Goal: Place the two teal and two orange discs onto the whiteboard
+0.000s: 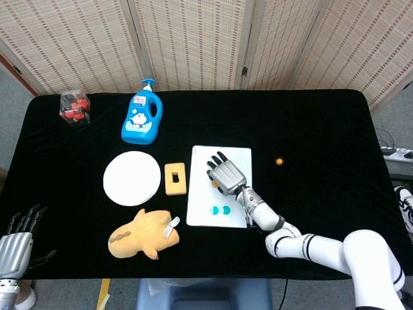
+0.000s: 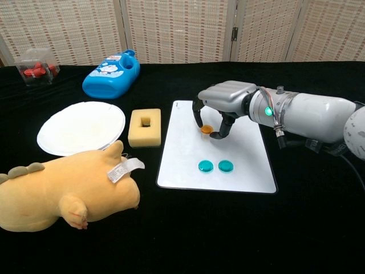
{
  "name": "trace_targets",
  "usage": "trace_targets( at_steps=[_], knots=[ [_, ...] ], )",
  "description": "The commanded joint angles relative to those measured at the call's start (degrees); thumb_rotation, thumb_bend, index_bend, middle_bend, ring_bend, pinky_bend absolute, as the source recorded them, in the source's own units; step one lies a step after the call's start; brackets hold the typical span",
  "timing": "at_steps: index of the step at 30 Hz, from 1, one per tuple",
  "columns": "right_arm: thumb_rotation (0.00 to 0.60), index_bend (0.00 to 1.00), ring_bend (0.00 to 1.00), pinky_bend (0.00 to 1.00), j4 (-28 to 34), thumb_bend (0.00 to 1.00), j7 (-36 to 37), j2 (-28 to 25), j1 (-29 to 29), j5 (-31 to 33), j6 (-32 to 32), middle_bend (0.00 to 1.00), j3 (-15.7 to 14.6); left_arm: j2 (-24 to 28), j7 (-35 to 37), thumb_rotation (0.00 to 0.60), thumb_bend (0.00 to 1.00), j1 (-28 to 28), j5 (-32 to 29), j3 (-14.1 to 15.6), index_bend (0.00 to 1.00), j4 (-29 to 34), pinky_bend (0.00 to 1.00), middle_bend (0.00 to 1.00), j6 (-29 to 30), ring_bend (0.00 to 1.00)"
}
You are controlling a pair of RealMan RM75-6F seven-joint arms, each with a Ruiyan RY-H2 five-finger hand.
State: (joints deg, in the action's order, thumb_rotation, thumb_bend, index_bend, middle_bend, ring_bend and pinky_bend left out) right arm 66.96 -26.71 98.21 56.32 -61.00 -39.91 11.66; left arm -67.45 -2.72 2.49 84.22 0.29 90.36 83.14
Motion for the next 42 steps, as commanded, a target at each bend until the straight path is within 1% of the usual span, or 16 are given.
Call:
trace_targets(
  at_steps=[1,7,8,10,13,15,18,24,30,42],
  knots=[
    [0.592,0.43,0.07,0.00,-0.16,0.41,0.05,0.11,0.31,0.19,0.17,0.19,-0.15,-0.05,0.05,0.600,0.20,-0.06,-0.01,0.03,0.04,-0.12,0.00,0.06,0.02,0.17],
    [0.594,0.23,0.07,0.00,0.07,0.41,0.61,-0.85,0.05,0.57,-0.48,0.19,-0.51,-0.22,0.16,0.600,0.20,-0.09,-0.20,0.01,0.04,-0.40,0.00,0.06,-0.15,0.17],
    [0.593,0.21,0.07,0.00,0.09,0.41,0.72,-1.21,-0.17,0.66,-0.77,0.19,-0.58,-0.22,0.19,0.600,0.20,-0.06,-0.13,0.01,0.04,-0.43,0.00,0.06,-0.18,0.17],
    [0.593,0.20,0.07,0.00,0.27,0.41,1.24,-2.36,-0.91,1.16,-1.51,0.19,-0.54,-0.26,0.30,0.600,0.20,0.05,-0.03,-0.08,0.04,-0.52,0.00,0.06,-0.20,0.17],
    [0.593,0.20,0.07,0.00,0.22,0.41,2.37,-4.45,-2.66,2.02,-3.43,0.19,-0.35,-0.25,0.49,0.600,0.20,0.09,0.04,-0.17,0.04,-0.69,0.00,0.06,-0.13,0.17],
    [0.594,0.22,0.07,0.00,-0.11,0.41,3.18,-5.79,-3.83,2.81,-4.19,0.19,-0.28,-0.25,0.55,0.600,0.20,0.15,0.09,-0.20,0.04,-0.75,0.00,0.06,-0.16,0.17],
    [0.595,0.28,0.07,0.00,-1.22,0.41,4.18,-7.73,-5.62,3.99,-5.09,0.19,-0.42,-0.37,0.56,0.600,0.20,0.27,0.37,-0.21,0.04,-0.73,0.00,0.06,-0.13,0.17],
    [0.594,0.32,0.08,0.00,-5.03,0.41,5.84,-9.34,-8.21,6.58,-4.20,0.19,-1.12,-0.54,0.27,0.600,0.20,0.35,0.81,-0.10,0.04,-0.45,0.00,0.06,-0.04,0.17],
    [0.592,0.35,0.08,0.00,-10.46,0.41,6.95,-7.37,-9.12,7.57,-1.96,0.19,-1.95,-0.32,-0.25,0.600,0.20,0.39,1.03,-0.10,0.04,0.13,0.00,0.06,0.13,0.17],
    [0.593,0.37,0.08,0.00,-20.16,0.41,7.85,-2.79,-8.74,7.76,1.91,0.19,-1.87,-0.10,-1.16,0.600,0.20,0.36,0.61,-0.04,0.04,0.87,0.00,0.06,-0.13,0.17]
  ],
)
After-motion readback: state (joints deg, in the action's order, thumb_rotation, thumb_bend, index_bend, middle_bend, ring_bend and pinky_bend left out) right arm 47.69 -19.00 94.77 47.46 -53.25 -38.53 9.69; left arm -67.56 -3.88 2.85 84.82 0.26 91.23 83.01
